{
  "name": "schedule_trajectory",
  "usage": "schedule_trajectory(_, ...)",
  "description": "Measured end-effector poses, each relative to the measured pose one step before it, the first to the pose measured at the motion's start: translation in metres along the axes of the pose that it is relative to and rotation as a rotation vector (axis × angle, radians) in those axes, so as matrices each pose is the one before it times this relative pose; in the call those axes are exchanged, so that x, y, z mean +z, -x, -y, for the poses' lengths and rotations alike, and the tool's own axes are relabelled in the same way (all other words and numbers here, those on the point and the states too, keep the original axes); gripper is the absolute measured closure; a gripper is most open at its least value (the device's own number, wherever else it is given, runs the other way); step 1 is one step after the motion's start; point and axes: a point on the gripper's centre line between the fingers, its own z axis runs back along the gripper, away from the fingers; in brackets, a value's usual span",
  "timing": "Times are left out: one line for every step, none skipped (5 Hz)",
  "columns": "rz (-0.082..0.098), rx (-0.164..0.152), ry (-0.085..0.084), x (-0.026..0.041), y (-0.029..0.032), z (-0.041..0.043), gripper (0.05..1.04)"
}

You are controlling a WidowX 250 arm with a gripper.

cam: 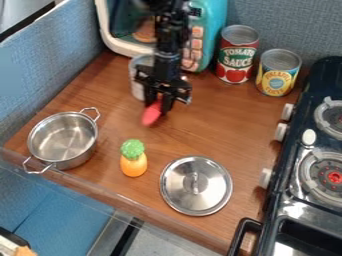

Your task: Move the red spoon to the middle of the table

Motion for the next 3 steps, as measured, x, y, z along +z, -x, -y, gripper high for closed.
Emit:
schedule_trajectory(-0.0198,0.0119,0.0028,-0.00720,0.01272,-0.00784,0.692)
schedule_trajectory(-0.0084,0.0058,-0.0115,-0.00145,0.00815,-0.00933,0.692)
schedule_trajectory(-0.0004,0.0243,-0.0117,-0.00267,0.00377,-0.01918,0.692)
